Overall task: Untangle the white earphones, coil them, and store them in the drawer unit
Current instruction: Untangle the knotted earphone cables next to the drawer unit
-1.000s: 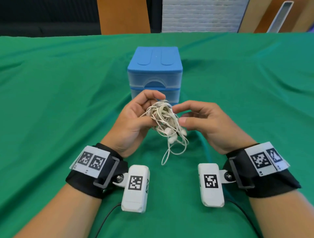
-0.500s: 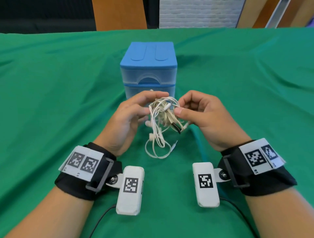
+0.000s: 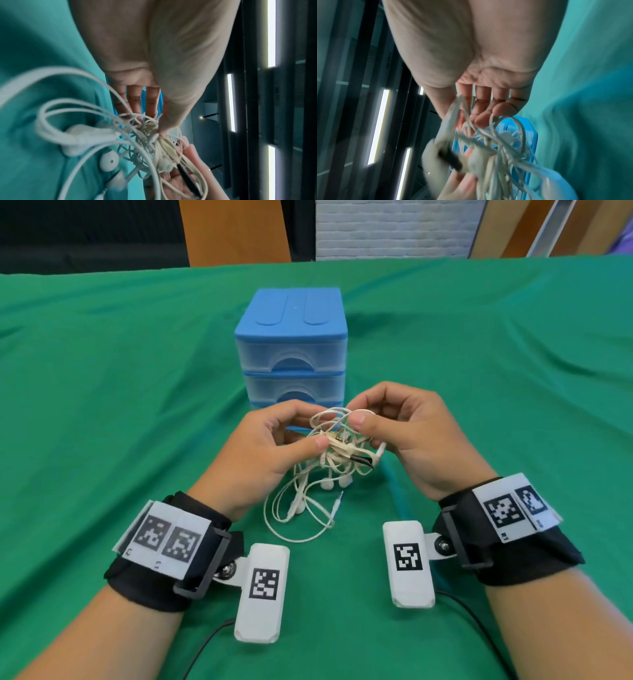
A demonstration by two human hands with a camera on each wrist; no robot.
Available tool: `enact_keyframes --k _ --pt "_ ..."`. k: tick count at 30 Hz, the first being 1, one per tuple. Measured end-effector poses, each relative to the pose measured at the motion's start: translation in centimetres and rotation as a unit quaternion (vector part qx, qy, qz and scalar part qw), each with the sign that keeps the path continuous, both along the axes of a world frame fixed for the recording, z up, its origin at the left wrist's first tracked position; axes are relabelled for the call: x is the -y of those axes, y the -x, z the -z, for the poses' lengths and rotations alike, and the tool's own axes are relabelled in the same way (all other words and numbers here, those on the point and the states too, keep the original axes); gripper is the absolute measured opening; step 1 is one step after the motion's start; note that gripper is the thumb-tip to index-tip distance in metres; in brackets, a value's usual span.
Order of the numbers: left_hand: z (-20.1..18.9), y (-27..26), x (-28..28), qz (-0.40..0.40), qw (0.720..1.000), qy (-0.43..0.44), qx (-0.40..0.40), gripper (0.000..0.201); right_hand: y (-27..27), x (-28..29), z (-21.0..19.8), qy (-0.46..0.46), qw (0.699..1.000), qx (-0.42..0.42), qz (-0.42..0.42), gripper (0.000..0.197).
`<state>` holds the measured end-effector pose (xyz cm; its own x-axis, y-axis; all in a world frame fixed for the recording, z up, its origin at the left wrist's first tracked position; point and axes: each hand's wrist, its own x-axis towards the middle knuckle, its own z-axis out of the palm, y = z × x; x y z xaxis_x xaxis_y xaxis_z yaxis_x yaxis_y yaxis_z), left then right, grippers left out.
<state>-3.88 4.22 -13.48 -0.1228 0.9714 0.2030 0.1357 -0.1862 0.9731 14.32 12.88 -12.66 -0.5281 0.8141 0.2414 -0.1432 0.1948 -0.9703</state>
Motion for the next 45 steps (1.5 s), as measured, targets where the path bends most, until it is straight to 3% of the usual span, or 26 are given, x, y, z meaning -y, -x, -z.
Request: enact_keyframes --k 3,5,9,15,23,27,34,36,39,41,43,45 --pt "0.2 0.3 0.0 -0.009 1.0 0.003 0.01 0.025 -0.3 -0.1 -0.4 0.055 0.998 -0.023 -0.02 0.017" --pt "0.3 0.4 0.0 -0.011 0.999 0.002 0.031 0.025 -0.6 -0.4 -0.5 0.081 0.996 -0.025 0.011 0.021" --pt "0.4 0.5 -0.1 -0.019 0.998 -0.005 0.06 0.023 -0.9 -0.9 -0.2 0.063 0.99 0.078 0.095 0.021" --pt "0.3 0.6 -0.1 -0.016 0.994 -0.025 0.102 0.022 -0.8 -0.2 0.0 0.031 0.988 0.149 0.011 0.017" --pt "0.4 0.5 -0.1 -0.01 0.993 -0.039 0.107 0.022 -0.7 -0.3 0.0 -0.01 0.994 0.112 0.004 0.025" --pt "0.3 0.4 -0.1 -0.006 0.994 -0.047 0.097 0.02 -0.7 -0.4 0.0 -0.041 0.998 0.039 0.001 0.013" --pt "0.1 0.3 0.0 0.008 0.996 -0.041 0.077 0.021 -0.6 -0.2 0.5 -0.066 0.988 0.137 -0.04 0.024" --pt "0.0 0.2 0.1 0.009 0.997 -0.041 0.071 0.022 -0.8 -0.1 0.4 -0.062 0.984 0.154 -0.057 0.019" --pt "-0.2 0.2 0.0 0.01 0.997 -0.049 0.054 0.028 -0.7 0.4 -0.1 -0.064 0.986 0.14 -0.07 0.008" --pt "-0.3 0.1 0.0 0.021 0.997 -0.048 0.051 0.031 -0.6 0.1 -0.1 -0.075 0.993 0.093 -0.022 0.006" --pt "-0.3 -0.1 0.1 0.044 0.997 -0.045 0.047 0.034 -0.7 -0.3 -0.1 -0.087 0.994 0.069 0.009 0.012" --pt "-0.4 -0.3 0.2 0.07 0.996 -0.041 0.037 0.036 -0.8 -0.6 0.1 -0.116 0.989 0.096 -0.016 0.027"
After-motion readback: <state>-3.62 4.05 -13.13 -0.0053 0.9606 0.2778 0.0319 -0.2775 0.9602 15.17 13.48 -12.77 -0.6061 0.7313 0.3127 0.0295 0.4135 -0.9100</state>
